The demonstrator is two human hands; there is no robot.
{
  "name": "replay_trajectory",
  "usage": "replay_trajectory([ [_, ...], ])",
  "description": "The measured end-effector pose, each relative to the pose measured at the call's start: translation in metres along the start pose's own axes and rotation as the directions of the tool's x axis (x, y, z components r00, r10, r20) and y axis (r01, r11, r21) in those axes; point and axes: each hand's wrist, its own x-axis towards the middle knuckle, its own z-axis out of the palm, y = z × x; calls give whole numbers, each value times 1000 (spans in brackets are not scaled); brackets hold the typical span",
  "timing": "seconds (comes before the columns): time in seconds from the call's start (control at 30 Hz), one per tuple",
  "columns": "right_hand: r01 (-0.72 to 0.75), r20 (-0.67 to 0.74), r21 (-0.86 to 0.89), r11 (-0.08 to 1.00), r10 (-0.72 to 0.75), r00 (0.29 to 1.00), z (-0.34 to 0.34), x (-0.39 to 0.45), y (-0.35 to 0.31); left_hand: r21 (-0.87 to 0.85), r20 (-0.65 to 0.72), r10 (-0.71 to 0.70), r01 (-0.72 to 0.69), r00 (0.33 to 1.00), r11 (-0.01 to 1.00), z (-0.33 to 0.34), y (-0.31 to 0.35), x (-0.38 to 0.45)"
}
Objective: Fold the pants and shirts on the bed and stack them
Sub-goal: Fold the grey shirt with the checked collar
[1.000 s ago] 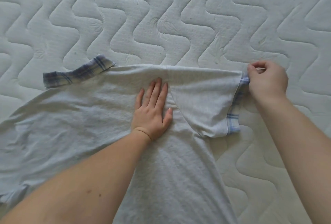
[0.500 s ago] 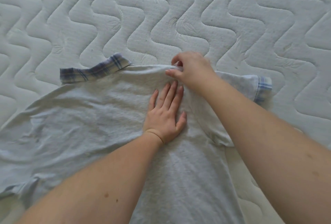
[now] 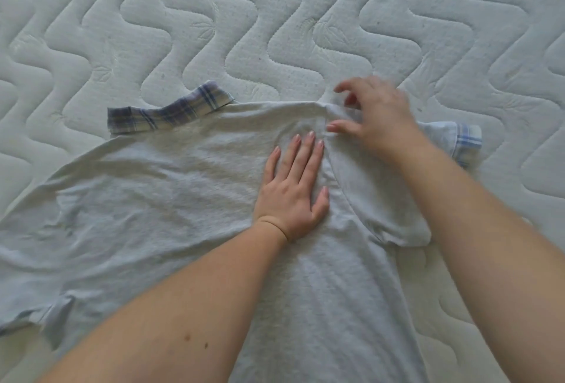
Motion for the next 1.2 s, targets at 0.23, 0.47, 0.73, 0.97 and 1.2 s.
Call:
replay_trajectory([
  [0.23,-255,57,-370,894,295,954,-36,-45,54,-21,26,-3,3,1000,1000,0,-1,0],
  [0.47,-476,-299,-72,876,437,848,-57,-79,81,-39,6,0,0,1000,999,3,-2,0],
  [0.73,-616,-170,333,714,688,706,-7,-173,61,-42,-3,-9,9,1000,999,5,-3,0],
  [0.97,-614,29,488,620,692,722,14,-200,37,-16,107,-17,19,994,1000,-5,-5,5],
  [1.2,-514,12,722,464,734,679,-12,-200,54,-96,324,-22,56,946,994,-39,-8,21],
])
